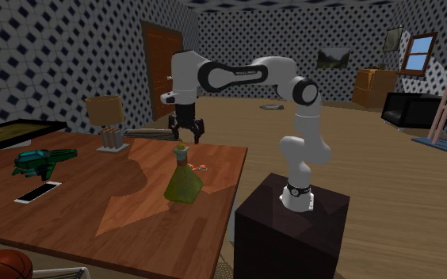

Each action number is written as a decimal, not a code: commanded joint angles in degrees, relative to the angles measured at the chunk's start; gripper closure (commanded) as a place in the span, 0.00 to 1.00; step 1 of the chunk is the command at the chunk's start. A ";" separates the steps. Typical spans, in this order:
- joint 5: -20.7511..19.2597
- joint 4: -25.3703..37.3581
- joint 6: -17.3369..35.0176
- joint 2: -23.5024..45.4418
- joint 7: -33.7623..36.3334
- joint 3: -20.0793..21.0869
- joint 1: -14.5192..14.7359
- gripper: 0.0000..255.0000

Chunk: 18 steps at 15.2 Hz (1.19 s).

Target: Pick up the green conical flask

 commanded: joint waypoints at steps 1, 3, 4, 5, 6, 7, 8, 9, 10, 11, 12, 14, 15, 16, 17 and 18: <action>2.98 5.19 -1.15 4.59 -3.16 -0.94 -1.91 0.00; 2.70 3.06 0.57 4.10 -2.96 -0.74 -1.79 0.00; 2.59 2.04 1.41 3.90 -2.88 -0.70 -1.69 0.00; 2.48 1.04 2.24 3.71 -2.80 -0.67 -1.60 0.00; 2.40 0.07 3.07 3.54 -2.73 -0.65 -1.51 0.00; 2.32 -0.88 3.89 3.40 -2.67 -0.62 -1.44 0.00; 2.25 -1.80 4.70 3.27 -2.61 -0.60 -1.37 0.00; 2.21 -2.32 5.17 3.20 -2.57 -0.58 -1.33 0.00; 2.21 -2.33 5.17 3.20 -2.57 -0.58 -1.33 0.00; 2.17 -2.47 5.23 3.11 -2.60 -0.60 -1.34 1.00; 2.17 -2.48 5.24 3.11 -2.59 -0.60 -1.33 1.00; 2.20 -2.40 5.21 3.16 -2.62 -0.60 -1.36 1.00; 2.19 -2.42 5.22 3.15 -2.60 -0.60 -1.35 1.00; 2.19 -2.43 5.22 3.14 -2.60 -0.60 -1.35 1.00; 2.21 -2.40 5.23 3.18 -2.62 -0.60 -1.36 1.00; 2.20 -2.41 5.22 3.17 -2.62 -0.60 -1.36 1.00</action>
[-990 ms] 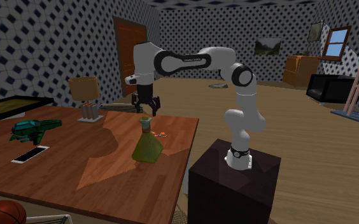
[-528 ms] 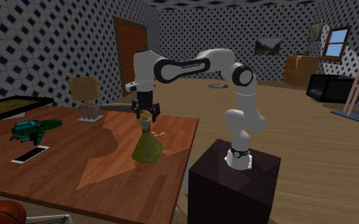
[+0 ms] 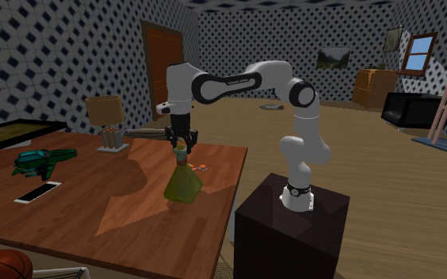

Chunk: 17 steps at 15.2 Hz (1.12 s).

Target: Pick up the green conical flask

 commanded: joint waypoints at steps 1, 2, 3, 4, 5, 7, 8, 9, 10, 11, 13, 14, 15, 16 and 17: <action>-0.02 -0.06 0.01 0.07 0.01 0.01 0.01 1.00; -0.01 0.03 -0.05 0.09 0.04 0.02 0.03 1.00; 0.05 0.93 -0.85 0.20 -0.01 0.00 -0.03 1.00; 0.13 1.87 -1.67 0.35 -0.08 -0.03 -0.11 1.00; 0.21 2.83 -2.49 0.50 -0.15 -0.05 -0.19 1.00; 0.41 4.82 -4.16 0.87 -0.30 -0.11 -0.37 1.00; 0.53 5.85 -5.01 1.09 -0.39 -0.14 -0.48 1.00; 0.66 6.91 -5.87 1.32 -0.48 -0.18 -0.59 1.00; 0.80 8.00 -6.73 1.58 -0.58 -0.21 -0.72 1.00; 0.95 9.13 -7.61 1.85 -0.68 -0.25 -0.85 1.00; 1.30 11.47 -9.41 2.48 -0.90 -0.33 -1.17 1.00; 1.50 12.69 -10.32 2.83 -1.03 -0.37 -1.35 1.00; 1.71 13.95 -11.26 3.21 -1.15 -0.42 -1.55 1.00; 1.94 15.26 -12.21 3.62 -1.29 -0.46 -1.76 1.00; 2.19 16.61 -13.18 4.05 -1.43 -0.51 -2.00 1.00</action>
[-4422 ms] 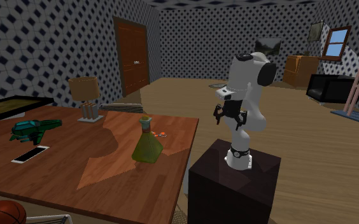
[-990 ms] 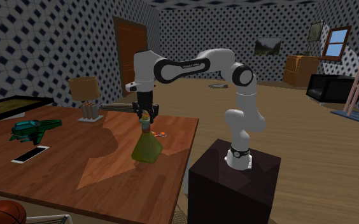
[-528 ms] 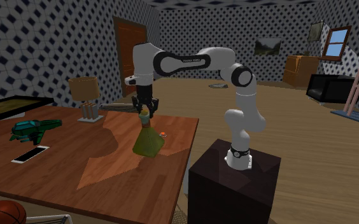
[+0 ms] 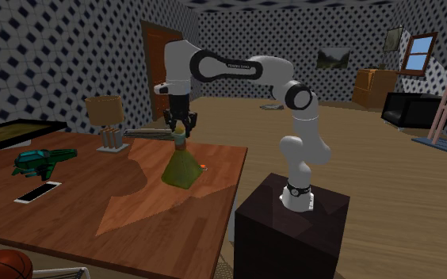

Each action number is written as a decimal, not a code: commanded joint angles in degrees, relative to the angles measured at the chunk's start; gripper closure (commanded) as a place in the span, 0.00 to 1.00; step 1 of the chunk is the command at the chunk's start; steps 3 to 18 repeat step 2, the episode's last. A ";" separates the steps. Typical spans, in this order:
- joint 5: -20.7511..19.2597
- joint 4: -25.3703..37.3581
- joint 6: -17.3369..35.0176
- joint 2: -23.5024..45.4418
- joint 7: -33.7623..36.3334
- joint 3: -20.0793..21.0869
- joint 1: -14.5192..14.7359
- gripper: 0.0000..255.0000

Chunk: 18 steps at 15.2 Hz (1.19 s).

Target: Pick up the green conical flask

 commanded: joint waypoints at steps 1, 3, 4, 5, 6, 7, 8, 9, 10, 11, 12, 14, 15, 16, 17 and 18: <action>0.39 1.85 -1.17 0.65 -0.24 -0.08 -0.36 1.00; 0.38 1.84 -1.16 0.65 -0.23 -0.07 -0.36 1.00; 0.38 1.84 -1.16 0.65 -0.23 -0.07 -0.36 1.00; 0.38 1.84 -1.16 0.65 -0.23 -0.07 -0.36 1.00; 0.38 1.84 -1.16 0.65 -0.23 -0.07 -0.36 1.00; 0.38 1.84 -1.16 0.65 -0.23 -0.07 -0.36 1.00; 0.38 1.84 -1.16 0.65 -0.23 -0.07 -0.36 1.00; 0.38 1.84 -1.16 0.65 -0.23 -0.07 -0.36 1.00; 0.38 1.84 -1.16 0.65 -0.23 -0.07 -0.36 1.00; 0.38 1.84 -1.16 0.65 -0.23 -0.07 -0.36 1.00; 0.38 1.84 -1.16 0.65 -0.23 -0.07 -0.36 1.00; 0.38 1.84 -1.16 0.65 -0.23 -0.07 -0.36 1.00; 0.38 1.84 -1.16 0.65 -0.23 -0.07 -0.36 1.00; 0.38 1.84 -1.16 0.65 -0.23 -0.07 -0.36 1.00; 0.38 1.84 -1.16 0.65 -0.23 -0.07 -0.36 1.00; 0.38 1.84 -1.16 0.65 -0.23 -0.07 -0.36 1.00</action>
